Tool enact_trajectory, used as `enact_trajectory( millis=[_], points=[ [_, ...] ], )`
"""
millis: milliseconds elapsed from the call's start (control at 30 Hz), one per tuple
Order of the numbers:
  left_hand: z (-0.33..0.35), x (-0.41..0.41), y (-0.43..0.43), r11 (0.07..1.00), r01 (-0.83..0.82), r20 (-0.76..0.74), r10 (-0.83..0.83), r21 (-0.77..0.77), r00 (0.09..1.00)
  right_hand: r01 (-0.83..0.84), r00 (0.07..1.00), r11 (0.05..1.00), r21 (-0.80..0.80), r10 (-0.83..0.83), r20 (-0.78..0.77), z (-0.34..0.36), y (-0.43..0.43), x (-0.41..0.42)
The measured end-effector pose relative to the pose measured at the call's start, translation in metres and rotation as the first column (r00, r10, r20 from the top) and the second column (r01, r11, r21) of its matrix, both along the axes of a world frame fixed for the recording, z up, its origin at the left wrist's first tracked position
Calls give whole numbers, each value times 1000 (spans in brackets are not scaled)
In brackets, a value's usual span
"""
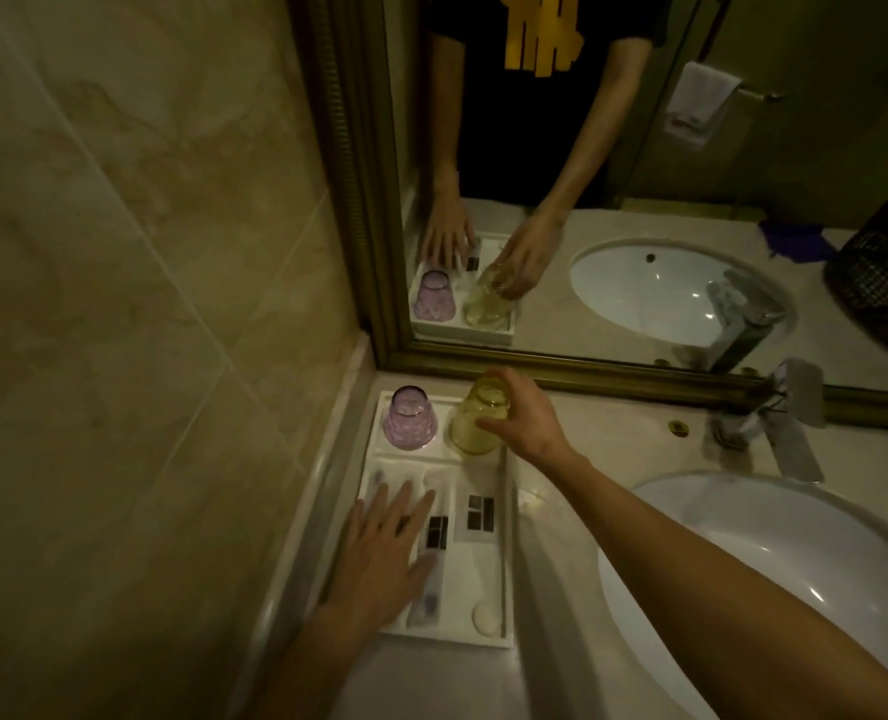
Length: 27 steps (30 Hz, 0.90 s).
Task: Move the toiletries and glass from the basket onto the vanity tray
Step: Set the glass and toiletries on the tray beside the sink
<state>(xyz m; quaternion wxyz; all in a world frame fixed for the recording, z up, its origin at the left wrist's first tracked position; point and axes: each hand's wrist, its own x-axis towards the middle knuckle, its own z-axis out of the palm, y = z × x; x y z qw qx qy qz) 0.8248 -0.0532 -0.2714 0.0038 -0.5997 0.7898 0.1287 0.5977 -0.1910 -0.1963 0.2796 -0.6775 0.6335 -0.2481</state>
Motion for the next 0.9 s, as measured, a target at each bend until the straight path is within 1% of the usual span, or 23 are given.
enact_trajectory(
  millis=[67, 133, 267, 567, 700, 733, 800, 867, 900],
  points=[
    [-6, -5, 9, 1000, 25, 51, -26, 18, 998, -37, 998, 999, -10, 36, -60, -4, 2, 6],
    [-8, -10, 13, 998, 42, 63, -45, 35, 997, -50, 993, 999, 13, 51, -105, -7, 3, 12],
    [-16, -13, 14, 998, 57, 109, -61, 39, 992, -71, 984, 996, 46, 77, -158, -11, 3, 17],
    [-30, -14, 16, 1000, 26, 69, -27, 17, 997, -60, 978, 994, 93, 77, -195, -18, 0, 22],
    [-35, -9, 17, 999, 30, 41, -28, -35, 999, 3, 987, 995, 96, 12, -158, -13, 3, 12],
    [-36, -8, 17, 997, 38, 22, -37, -64, 999, 21, 987, 997, 75, -9, -158, -12, 4, 8],
    [-35, -3, 18, 996, 50, 14, -49, -74, 999, 65, 984, 997, 43, -57, -168, -4, 10, 0],
    [-32, 0, 16, 991, 69, 45, -65, -116, 997, 94, 980, 995, 18, -89, -175, 3, 16, -10],
    [-27, 0, 13, 992, 62, 62, -56, -111, 997, 103, 977, 994, 19, -98, -189, 11, 21, -15]
  ],
)
